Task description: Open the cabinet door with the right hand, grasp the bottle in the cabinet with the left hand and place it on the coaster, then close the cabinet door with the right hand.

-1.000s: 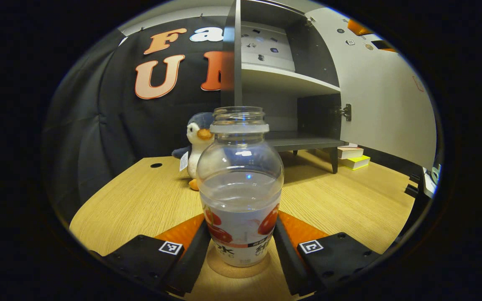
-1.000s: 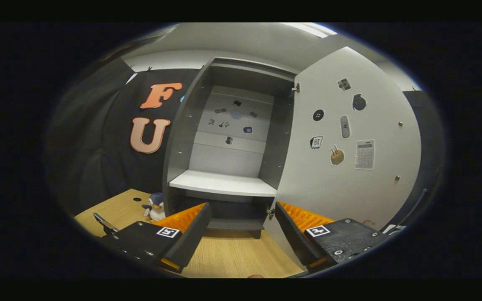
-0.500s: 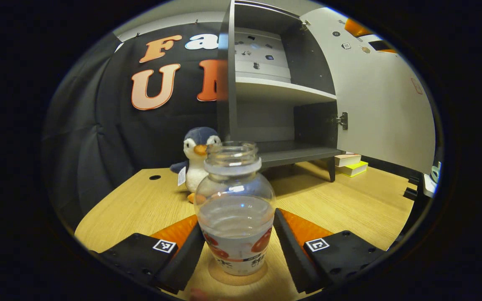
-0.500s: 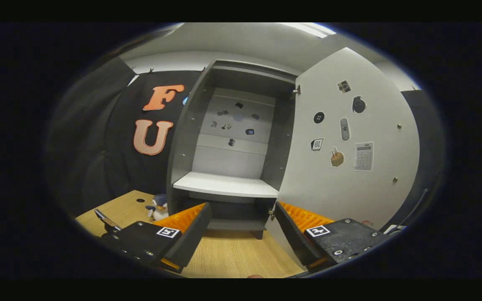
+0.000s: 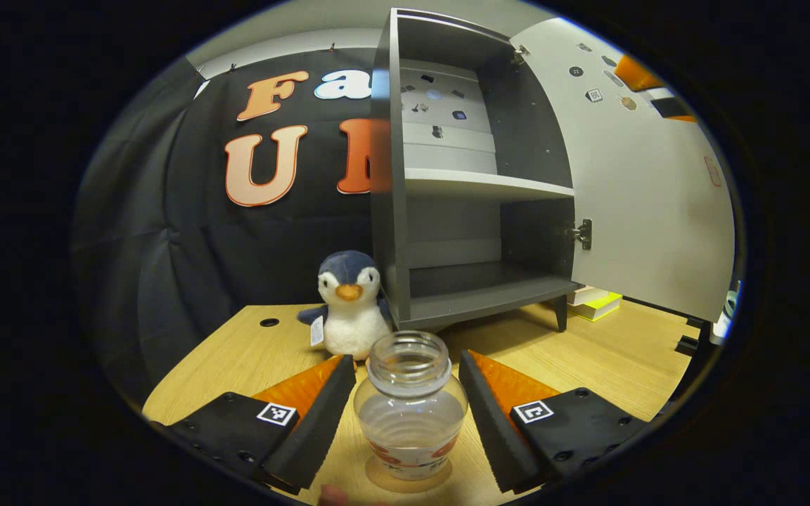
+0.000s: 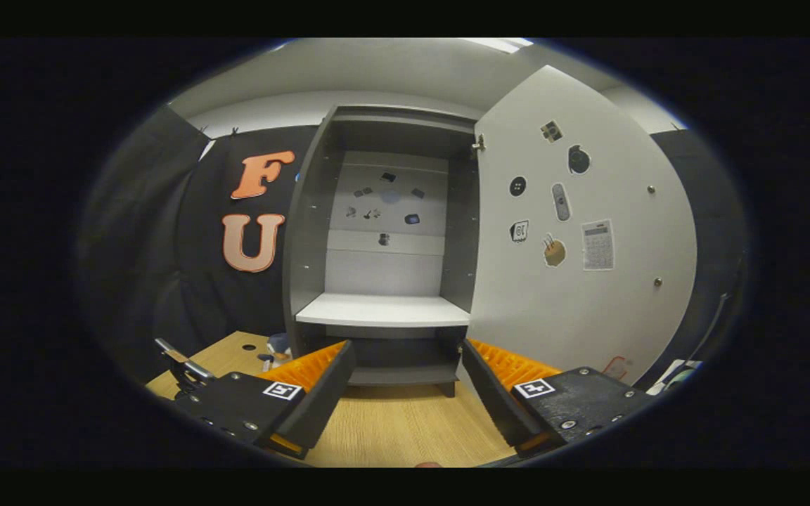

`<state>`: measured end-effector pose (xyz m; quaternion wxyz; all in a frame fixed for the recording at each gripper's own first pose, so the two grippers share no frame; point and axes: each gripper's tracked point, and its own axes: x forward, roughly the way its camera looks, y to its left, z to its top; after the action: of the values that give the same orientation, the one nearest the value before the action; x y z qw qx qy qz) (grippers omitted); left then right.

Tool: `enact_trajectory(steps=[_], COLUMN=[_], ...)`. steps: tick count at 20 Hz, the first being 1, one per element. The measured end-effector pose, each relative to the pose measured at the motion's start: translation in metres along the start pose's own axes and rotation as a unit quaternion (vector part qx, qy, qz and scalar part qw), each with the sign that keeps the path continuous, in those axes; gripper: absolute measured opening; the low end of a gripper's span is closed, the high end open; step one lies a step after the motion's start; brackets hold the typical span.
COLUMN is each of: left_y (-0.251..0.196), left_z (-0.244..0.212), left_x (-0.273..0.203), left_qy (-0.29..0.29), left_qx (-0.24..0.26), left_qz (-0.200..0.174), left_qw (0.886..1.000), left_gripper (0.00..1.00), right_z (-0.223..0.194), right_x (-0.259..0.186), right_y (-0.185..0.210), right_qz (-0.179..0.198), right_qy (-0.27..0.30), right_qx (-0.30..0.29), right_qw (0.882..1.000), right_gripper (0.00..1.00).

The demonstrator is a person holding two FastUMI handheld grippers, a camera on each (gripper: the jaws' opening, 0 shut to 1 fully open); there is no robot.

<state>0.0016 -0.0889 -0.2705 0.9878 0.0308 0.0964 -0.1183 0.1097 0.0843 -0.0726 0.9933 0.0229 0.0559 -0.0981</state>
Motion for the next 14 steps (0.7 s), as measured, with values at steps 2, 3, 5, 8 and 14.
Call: enact_trajectory(steps=[2, 3, 5, 8, 14], left_y=[-0.002, -0.003, -0.005, -0.011, -0.016], left_z=[0.018, 0.027, 0.044, 0.076, 0.122], left_x=[-0.001, -0.003, -0.008, -0.015, -0.021], left_qy=[-0.014, -0.018, -0.029, -0.054, -0.075], left_qx=[-0.004, -0.002, -0.001, -0.005, -0.017], left_qz=[-0.003, -0.004, -0.003, -0.004, 0.006], left_qw=[1.0, 1.0, 1.0, 0.999, 0.997], left_gripper=[0.96, 0.96, 0.97, 0.96, 0.96], right_z=[0.002, 0.003, 0.009, 0.015, 0.003], right_x=[-0.002, -0.003, -0.006, -0.009, -0.017], right_y=[-0.005, -0.007, -0.013, -0.022, -0.02], right_qz=[-0.003, -0.005, -0.009, -0.012, 0.013], right_qy=[-0.005, -0.008, -0.017, -0.026, 0.0], right_qx=[0.0, -0.001, -0.004, 0.0, -0.013], right_qw=[1.0, 1.0, 1.0, 1.0, 1.0], right_gripper=[0.91, 0.94, 0.94, 0.94, 0.94])
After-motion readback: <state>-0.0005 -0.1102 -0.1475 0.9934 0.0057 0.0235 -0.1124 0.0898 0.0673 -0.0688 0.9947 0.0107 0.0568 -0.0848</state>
